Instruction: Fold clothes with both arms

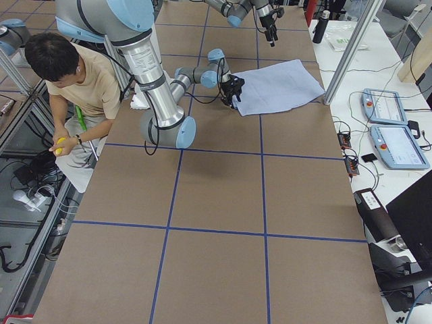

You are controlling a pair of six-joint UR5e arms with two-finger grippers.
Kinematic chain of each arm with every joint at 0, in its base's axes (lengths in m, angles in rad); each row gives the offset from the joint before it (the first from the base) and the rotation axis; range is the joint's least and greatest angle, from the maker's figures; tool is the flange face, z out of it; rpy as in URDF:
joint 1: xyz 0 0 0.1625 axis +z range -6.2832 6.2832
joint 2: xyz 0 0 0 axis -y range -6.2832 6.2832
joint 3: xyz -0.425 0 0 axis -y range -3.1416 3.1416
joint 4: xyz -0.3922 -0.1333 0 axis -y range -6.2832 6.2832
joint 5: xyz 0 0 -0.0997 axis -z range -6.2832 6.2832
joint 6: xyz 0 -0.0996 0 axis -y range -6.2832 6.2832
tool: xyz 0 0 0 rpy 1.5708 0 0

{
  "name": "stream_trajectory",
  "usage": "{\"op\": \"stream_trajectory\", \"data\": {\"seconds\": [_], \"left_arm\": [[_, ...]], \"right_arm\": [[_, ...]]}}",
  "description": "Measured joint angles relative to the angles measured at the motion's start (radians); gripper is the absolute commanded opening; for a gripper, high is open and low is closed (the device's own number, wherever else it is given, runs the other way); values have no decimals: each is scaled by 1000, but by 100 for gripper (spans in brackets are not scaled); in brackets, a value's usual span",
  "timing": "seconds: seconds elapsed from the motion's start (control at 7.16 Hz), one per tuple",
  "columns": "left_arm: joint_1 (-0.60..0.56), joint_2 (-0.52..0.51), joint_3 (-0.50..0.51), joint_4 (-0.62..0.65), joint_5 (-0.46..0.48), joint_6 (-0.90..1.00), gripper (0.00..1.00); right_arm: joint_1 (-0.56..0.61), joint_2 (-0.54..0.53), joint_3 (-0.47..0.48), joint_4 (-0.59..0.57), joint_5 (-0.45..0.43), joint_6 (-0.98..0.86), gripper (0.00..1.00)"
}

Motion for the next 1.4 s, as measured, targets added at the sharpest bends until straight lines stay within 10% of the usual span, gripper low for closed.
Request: {"op": "stream_trajectory", "data": {"seconds": [0.7,0.98,1.4], "left_arm": [[0,2,0,0,1,1,100],[0,2,0,0,1,2,100],[1,2,1,0,1,1,100]], "right_arm": [[-11,33,-44,-1,-34,4,49],[-12,47,-62,-1,-37,5,0],[-9,52,-53,1,-38,7,0]]}}
